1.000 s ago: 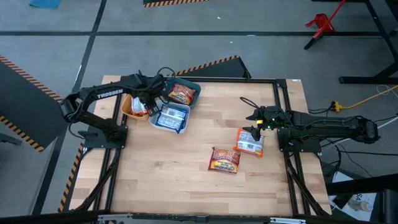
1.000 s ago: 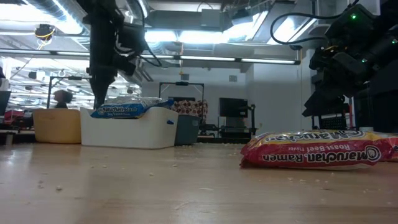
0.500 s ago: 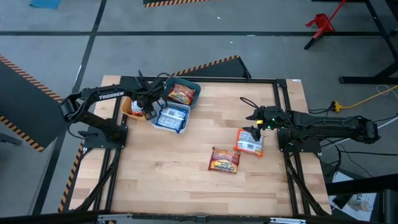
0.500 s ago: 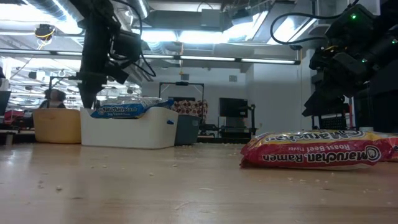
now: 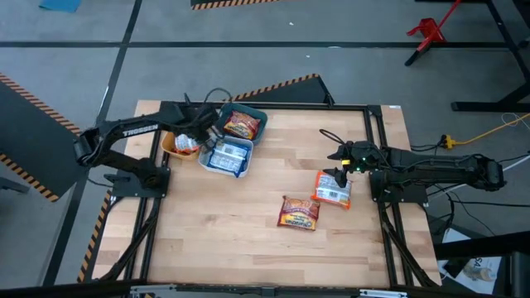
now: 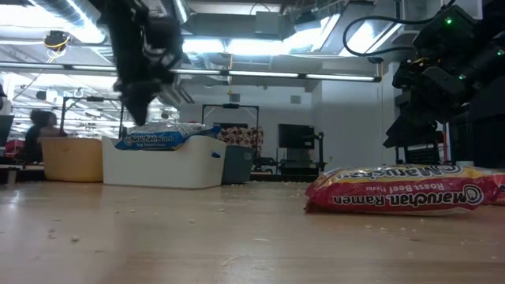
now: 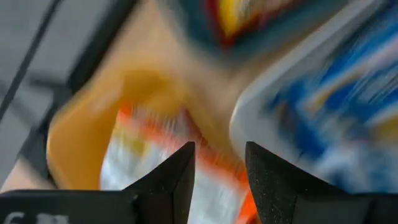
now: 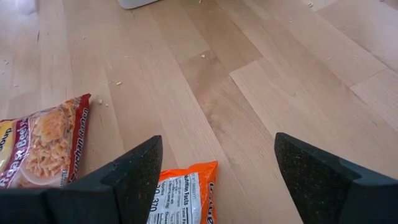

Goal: Sort Maruchan noodles
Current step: Put the left orange noodle into the yellow bin

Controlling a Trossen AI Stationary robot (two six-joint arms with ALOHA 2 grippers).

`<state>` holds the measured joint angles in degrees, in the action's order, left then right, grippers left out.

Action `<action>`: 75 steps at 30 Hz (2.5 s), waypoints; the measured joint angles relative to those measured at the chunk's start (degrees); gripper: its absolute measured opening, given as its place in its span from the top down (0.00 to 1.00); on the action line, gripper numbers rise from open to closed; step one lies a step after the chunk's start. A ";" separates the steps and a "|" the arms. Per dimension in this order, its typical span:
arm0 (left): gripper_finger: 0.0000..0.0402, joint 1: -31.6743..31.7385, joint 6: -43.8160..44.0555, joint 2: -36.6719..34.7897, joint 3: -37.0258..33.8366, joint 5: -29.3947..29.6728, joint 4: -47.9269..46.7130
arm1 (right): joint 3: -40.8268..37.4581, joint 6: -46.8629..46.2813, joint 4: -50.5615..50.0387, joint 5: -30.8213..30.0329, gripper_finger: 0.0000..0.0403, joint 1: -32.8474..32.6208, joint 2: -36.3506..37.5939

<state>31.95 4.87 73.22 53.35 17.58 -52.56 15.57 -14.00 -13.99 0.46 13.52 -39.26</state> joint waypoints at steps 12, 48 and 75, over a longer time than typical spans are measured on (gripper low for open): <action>0.67 0.99 2.91 -1.50 -5.76 1.19 10.80 | 0.00 -0.04 0.04 0.07 0.26 -0.02 0.01; 0.67 0.03 13.05 -5.21 -11.14 8.10 13.01 | 0.00 -0.70 0.05 0.16 0.26 -0.02 0.01; 0.67 0.01 17.56 -4.21 -12.51 2.62 0.20 | 0.02 -0.70 -0.08 0.18 0.26 -0.01 0.01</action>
<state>31.97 22.43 69.01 40.85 20.19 -52.37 15.59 -14.70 -14.08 0.64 13.51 -39.25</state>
